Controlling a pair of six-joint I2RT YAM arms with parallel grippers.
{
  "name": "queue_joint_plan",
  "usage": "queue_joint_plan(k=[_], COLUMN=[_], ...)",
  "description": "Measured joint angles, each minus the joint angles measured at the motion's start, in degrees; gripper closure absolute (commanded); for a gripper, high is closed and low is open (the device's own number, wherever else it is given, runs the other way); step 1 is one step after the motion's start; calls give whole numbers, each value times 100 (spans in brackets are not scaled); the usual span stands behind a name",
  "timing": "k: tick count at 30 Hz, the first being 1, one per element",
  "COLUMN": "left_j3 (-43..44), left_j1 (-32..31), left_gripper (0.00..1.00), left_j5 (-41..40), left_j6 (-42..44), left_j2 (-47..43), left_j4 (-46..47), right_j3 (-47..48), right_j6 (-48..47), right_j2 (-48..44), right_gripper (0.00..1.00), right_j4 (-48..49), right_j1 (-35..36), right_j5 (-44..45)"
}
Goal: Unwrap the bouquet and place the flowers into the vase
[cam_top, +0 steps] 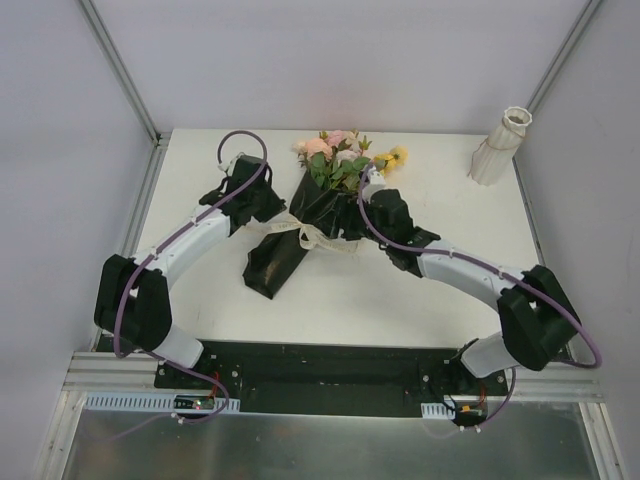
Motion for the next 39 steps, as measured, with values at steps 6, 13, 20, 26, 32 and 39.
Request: queue_joint_plan(k=[6,13,20,26,32,39], left_j3=[-199,-192,-44,28,66,66], left_j1=[48,122,122,122,122,122], left_gripper=[100,100,100,100,100,100], left_j5=[-20,201,627,793,894,914], left_j6=[146,350,424,417,415,398], left_j2=[-363,-389,-389,-389,-361,-343], left_j4=[-17,-13,-17,-17,-17,-20], right_j3=[752,835,811,813,874,938], right_j6=[-424,-870,-1373,-1663,-1679,-1528], right_j2=[1023,1696,2146,2507,2957,3274], right_gripper=[30,26,26,28,33,42], right_j4=[382,1198,2518,3309,3720,4089], right_j1=[37,177,186,186,192,214], right_j5=[-328,-732,-1104,-1220,-1305,-1185])
